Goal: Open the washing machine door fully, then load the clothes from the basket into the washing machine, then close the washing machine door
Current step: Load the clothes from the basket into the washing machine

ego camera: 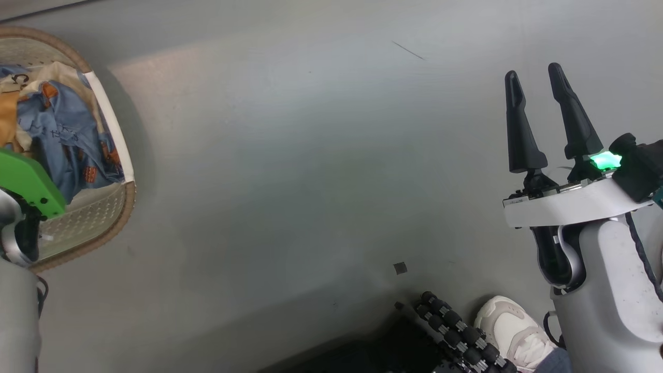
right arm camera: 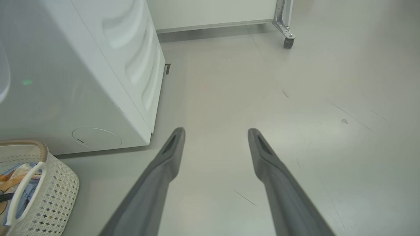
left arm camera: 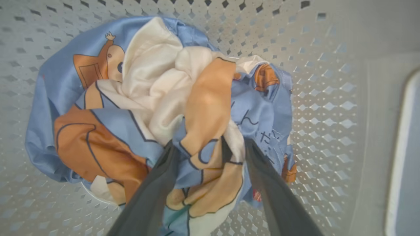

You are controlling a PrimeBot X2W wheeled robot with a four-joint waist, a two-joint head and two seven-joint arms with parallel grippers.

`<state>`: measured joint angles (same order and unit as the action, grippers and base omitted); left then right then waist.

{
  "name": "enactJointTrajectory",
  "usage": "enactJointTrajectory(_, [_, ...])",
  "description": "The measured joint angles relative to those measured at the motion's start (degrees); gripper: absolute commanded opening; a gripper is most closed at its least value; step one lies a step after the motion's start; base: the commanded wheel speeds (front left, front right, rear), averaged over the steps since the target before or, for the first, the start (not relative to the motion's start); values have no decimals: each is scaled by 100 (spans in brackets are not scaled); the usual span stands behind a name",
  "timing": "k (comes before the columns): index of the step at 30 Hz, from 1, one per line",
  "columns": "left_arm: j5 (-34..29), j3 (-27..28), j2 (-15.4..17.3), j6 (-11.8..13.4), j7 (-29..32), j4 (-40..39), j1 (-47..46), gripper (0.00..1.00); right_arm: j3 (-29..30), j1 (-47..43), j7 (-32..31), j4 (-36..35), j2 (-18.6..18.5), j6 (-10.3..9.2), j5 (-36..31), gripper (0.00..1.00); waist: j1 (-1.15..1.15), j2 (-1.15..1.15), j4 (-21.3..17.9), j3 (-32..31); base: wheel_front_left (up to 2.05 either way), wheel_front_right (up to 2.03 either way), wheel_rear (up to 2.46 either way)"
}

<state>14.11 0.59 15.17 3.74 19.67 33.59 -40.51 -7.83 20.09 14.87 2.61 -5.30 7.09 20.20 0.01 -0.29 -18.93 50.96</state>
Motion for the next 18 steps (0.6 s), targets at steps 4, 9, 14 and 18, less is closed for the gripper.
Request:
enactJointTrajectory(4, [-25,69,68,54,48,98,-192,100,-13,52,0,-68,-10,0,7,100,0,0,-8,159,0,0,0])
enactJointTrajectory(9, [-25,113,97,105,48,241,-416,100,-16,56,0,-98,-33,0,14,100,0,0,-36,333,0,0,0])
enactJointTrajectory(14, [-37,119,88,154,48,411,-555,100,-14,56,0,-131,-63,0,53,100,0,0,-80,462,0,0,0])
enactJointTrajectory(18, [-85,99,63,175,-35,566,-722,41,18,57,0,-194,-113,0,64,100,0,0,-122,564,0,0,0])
